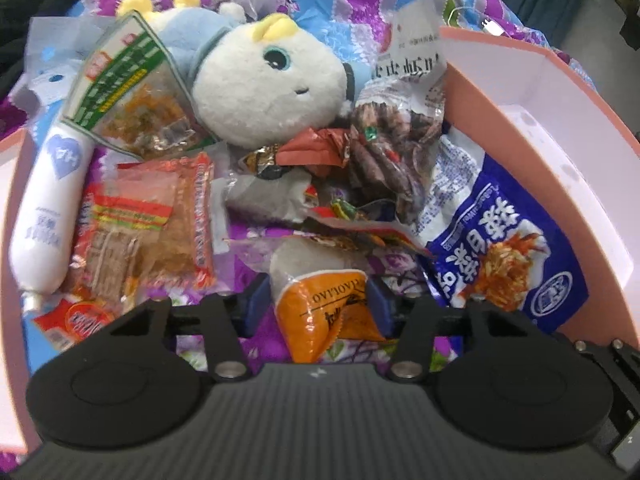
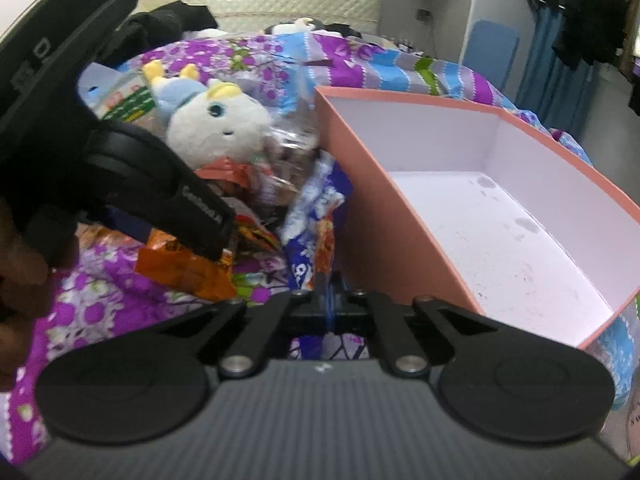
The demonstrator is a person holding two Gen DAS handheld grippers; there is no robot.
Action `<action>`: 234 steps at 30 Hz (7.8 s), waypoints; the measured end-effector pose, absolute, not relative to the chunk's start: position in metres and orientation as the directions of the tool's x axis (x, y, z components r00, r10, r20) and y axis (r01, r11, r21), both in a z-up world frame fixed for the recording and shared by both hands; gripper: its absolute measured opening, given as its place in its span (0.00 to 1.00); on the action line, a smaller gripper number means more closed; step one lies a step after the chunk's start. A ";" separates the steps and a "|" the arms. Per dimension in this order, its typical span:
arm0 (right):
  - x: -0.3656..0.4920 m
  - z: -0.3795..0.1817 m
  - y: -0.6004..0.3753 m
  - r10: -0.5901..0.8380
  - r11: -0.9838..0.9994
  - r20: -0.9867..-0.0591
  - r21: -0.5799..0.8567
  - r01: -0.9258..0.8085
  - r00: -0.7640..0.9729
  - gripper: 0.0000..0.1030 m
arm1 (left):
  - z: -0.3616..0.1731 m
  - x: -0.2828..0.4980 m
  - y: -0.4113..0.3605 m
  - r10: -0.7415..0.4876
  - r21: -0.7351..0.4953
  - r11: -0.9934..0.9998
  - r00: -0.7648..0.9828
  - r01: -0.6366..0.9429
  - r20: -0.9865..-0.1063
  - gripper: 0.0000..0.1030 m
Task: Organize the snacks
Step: 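Grasp the orange bread bag with the left tool while the right tool grasps the blue noodle bag, then carry the orange bag with the left tool while the right tool carries the blue bag to the box, then open the left tool while the right tool opens, dropping both bags into the deep pink box, then withdraw both tools from the box toward the remaining snacks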
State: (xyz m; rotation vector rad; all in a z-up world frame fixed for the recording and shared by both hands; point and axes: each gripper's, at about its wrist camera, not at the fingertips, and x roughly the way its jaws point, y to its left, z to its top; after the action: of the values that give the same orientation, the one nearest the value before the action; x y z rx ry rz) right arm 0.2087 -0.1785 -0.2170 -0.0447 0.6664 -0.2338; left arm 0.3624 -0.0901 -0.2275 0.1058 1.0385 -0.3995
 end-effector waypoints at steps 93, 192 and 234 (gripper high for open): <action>0.119 -0.141 -0.145 0.114 0.990 -0.616 0.005 -0.140 0.780 0.43 | -0.131 0.150 0.048 -0.184 -0.180 0.981 0.681 0.079 -0.708 0.59; 0.089 -0.030 -0.316 -0.075 0.974 -0.484 0.150 0.167 0.872 0.64 | 0.009 0.171 -0.127 -0.460 -0.205 0.883 0.684 0.423 -0.567 0.75; 0.023 -0.084 -0.162 0.207 0.978 -0.513 0.084 -0.191 0.833 0.64 | -0.081 0.043 0.048 -0.168 -0.166 0.983 0.792 0.085 -0.586 0.77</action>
State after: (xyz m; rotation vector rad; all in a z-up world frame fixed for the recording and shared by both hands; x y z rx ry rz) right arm 0.0233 -0.1618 -0.0843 0.0298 0.5471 0.2112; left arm 0.0427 0.0485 -0.0813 -0.1331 0.6422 -0.1363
